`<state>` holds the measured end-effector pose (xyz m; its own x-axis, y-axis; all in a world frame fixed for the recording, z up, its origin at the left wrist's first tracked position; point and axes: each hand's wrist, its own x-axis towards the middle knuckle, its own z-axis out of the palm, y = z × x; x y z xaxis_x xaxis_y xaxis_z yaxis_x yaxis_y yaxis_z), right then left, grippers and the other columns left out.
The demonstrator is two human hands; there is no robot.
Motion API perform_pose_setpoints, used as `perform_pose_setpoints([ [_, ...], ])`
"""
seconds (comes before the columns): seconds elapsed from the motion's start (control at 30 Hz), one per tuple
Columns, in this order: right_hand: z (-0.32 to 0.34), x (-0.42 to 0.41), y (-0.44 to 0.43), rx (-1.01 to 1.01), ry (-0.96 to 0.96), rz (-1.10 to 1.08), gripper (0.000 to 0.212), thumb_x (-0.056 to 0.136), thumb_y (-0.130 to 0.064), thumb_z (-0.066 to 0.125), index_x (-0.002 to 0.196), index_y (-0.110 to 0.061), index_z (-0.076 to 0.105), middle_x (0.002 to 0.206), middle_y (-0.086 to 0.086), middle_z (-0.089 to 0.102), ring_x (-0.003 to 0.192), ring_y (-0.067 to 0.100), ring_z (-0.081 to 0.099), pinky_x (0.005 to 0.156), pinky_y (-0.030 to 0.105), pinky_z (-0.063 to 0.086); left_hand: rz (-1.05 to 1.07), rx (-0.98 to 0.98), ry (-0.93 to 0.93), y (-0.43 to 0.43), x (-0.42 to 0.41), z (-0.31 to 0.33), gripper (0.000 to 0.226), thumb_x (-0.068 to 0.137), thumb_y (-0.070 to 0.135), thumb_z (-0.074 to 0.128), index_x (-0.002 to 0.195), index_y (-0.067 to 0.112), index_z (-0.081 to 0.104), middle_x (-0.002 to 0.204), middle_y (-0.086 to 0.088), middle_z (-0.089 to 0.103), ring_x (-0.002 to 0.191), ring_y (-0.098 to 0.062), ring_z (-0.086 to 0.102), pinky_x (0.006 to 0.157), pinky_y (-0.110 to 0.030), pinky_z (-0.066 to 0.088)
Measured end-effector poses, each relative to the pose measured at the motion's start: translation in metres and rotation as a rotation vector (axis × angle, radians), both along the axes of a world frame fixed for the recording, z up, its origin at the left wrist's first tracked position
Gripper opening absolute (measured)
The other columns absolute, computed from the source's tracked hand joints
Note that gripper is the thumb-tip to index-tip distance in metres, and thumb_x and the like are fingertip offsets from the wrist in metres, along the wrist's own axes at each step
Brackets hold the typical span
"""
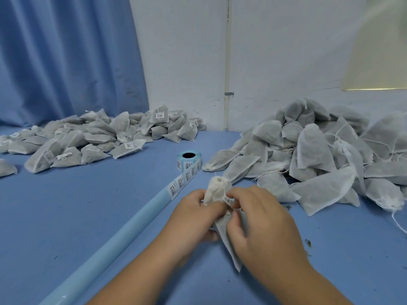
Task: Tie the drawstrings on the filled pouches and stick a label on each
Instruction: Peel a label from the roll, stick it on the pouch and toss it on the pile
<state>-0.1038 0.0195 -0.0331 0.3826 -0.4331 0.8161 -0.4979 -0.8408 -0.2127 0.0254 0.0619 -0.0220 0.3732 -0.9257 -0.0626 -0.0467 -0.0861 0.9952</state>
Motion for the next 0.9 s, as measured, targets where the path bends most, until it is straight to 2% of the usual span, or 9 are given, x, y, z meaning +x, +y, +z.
perform_pose_setpoints([
  [0.13,0.000,0.001,0.002,-0.004,0.045,0.016,0.028,0.062,-0.004,0.062,0.089,-0.010,0.068,0.073,-0.001,0.058,0.065,0.022,0.055,0.059,0.027,0.039,-0.031,0.004,0.007,0.002,-0.002,0.003,0.044,0.067,0.029,0.067,0.103,0.004,0.066,0.093,-0.016,0.073,0.082,-0.023,0.070,0.085,-0.053,0.058],
  [0.23,0.000,0.001,0.003,-0.005,0.061,0.024,0.027,0.062,-0.004,0.062,0.088,-0.010,0.068,0.073,-0.001,0.058,0.065,0.023,0.056,0.059,0.029,0.041,-0.053,0.018,0.010,0.003,-0.001,0.004,0.045,0.067,0.028,0.067,0.102,-0.001,0.065,0.087,-0.014,0.072,0.080,-0.023,0.069,0.087,-0.052,0.057],
  [0.33,0.000,0.000,0.003,-0.001,0.071,0.031,0.030,0.060,-0.004,0.062,0.088,-0.010,0.068,0.074,-0.001,0.059,0.065,0.023,0.056,0.062,0.027,0.038,-0.058,0.027,0.048,0.004,0.003,0.004,0.045,0.067,0.024,0.067,0.103,-0.004,0.065,0.091,-0.017,0.073,0.082,-0.025,0.070,0.086,-0.048,0.058],
  [0.47,0.001,-0.003,0.004,0.024,0.124,0.075,0.035,0.061,-0.006,0.062,0.095,-0.012,0.069,0.078,-0.004,0.060,0.068,0.019,0.056,0.064,0.024,0.040,-0.084,0.016,0.101,0.005,0.008,0.003,0.016,0.085,0.006,0.058,0.098,0.002,0.067,0.088,-0.016,0.073,0.082,-0.025,0.072,0.082,-0.043,0.060],
  [0.6,0.001,-0.007,0.005,0.121,0.223,0.200,0.033,0.074,-0.019,0.056,0.106,-0.016,0.065,0.083,-0.007,0.058,0.074,0.014,0.052,0.064,0.030,0.048,-0.100,0.024,0.115,0.005,0.010,0.002,0.026,0.089,-0.001,0.047,0.076,0.010,0.067,0.077,-0.013,0.070,0.071,-0.023,0.069,0.066,-0.033,0.058],
  [0.63,0.001,-0.008,0.004,0.145,0.238,0.211,0.035,0.077,-0.024,0.051,0.109,-0.017,0.064,0.085,-0.009,0.058,0.076,0.013,0.051,0.066,0.029,0.048,-0.098,0.025,0.136,0.005,0.010,0.002,0.028,0.089,-0.001,0.046,0.075,0.010,0.068,0.076,-0.014,0.069,0.071,-0.024,0.068,0.065,-0.033,0.058],
  [0.7,0.000,-0.010,0.001,0.176,0.245,0.239,0.042,0.078,-0.029,0.046,0.116,-0.020,0.061,0.089,-0.012,0.059,0.081,0.010,0.052,0.071,0.027,0.047,-0.107,0.016,0.183,0.004,0.012,0.003,0.025,0.092,0.002,0.044,0.088,0.004,0.068,0.083,-0.017,0.070,0.078,-0.026,0.069,0.068,-0.035,0.058],
  [0.8,-0.001,-0.012,-0.001,0.372,0.099,0.328,0.038,0.082,-0.022,0.052,0.117,-0.034,0.060,0.090,-0.020,0.062,0.091,0.005,0.056,0.079,0.018,0.043,-0.166,-0.014,0.176,0.005,0.014,0.003,0.020,0.094,0.006,0.049,0.104,0.000,0.065,0.094,-0.016,0.072,0.087,-0.025,0.070,0.073,-0.033,0.057],
  [0.9,-0.002,-0.012,-0.006,0.573,-0.221,0.291,0.032,0.084,-0.010,0.065,0.098,-0.039,0.064,0.088,-0.021,0.065,0.092,0.004,0.059,0.076,0.012,0.042,-0.207,-0.053,0.150,0.007,0.012,0.003,0.021,0.093,0.000,0.053,0.110,0.001,0.066,0.104,-0.015,0.074,0.093,-0.025,0.072,0.076,-0.031,0.057],
])
